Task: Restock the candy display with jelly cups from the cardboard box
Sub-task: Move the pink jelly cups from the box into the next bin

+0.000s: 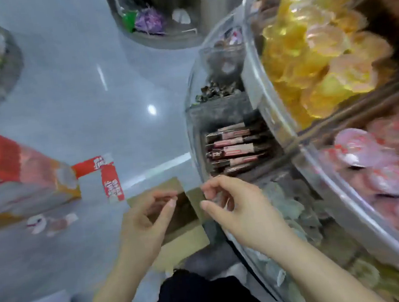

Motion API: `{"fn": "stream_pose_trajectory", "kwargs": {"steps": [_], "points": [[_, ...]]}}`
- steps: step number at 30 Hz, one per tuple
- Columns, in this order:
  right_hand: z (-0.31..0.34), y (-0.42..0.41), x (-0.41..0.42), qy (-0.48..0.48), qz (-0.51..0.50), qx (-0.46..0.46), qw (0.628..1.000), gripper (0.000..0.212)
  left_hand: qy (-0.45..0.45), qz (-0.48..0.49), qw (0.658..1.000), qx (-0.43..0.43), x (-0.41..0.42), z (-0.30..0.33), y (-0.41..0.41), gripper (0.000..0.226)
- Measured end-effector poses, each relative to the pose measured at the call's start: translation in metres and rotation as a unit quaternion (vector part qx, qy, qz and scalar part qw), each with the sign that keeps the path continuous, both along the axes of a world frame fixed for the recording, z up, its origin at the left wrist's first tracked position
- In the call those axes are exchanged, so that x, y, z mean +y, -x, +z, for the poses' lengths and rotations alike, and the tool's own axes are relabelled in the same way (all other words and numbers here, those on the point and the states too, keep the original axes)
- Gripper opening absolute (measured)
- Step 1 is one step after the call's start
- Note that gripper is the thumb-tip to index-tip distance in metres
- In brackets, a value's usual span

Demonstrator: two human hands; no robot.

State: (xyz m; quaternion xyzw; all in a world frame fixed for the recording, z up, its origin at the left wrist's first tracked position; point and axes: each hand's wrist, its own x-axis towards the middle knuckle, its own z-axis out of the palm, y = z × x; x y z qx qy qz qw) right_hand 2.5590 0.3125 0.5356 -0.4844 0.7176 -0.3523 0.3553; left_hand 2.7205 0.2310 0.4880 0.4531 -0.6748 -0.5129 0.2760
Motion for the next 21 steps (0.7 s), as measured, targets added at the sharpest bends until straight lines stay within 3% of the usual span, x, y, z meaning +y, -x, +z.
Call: {"fn": "stream_pose_trajectory", "kwargs": {"steps": [6, 11, 14, 17, 19, 21], "points": [[-0.19, -0.082, -0.065, -0.207, 0.147, 0.011, 0.967, 0.028, -0.187, 0.157, 0.962, -0.126, -0.011, -0.171, -0.098, 0.025], [-0.388, -0.109, -0.102, -0.379, 0.112, 0.005, 0.919, 0.029, -0.324, 0.187, 0.906, -0.197, -0.014, -0.338, -0.119, 0.022], [-0.491, -0.109, -0.119, -0.433, 0.057, -0.005, 0.9, 0.031, -0.418, 0.196, 0.865, -0.195, -0.028, -0.436, -0.117, 0.038], [-0.584, -0.107, -0.136, -0.442, 0.102, 0.048, 0.89, 0.049, -0.479, 0.214, 0.83, -0.19, -0.051, -0.528, -0.109, 0.053], [-0.636, -0.108, -0.152, -0.427, 0.097, 0.043, 0.898, 0.059, -0.519, 0.251, 0.803, -0.151, -0.065, -0.585, -0.101, 0.054], [-0.678, -0.112, -0.167, -0.425, 0.049, 0.031, 0.903, 0.059, -0.57, 0.313, 0.754, -0.099, -0.078, -0.633, -0.093, 0.049]]}}
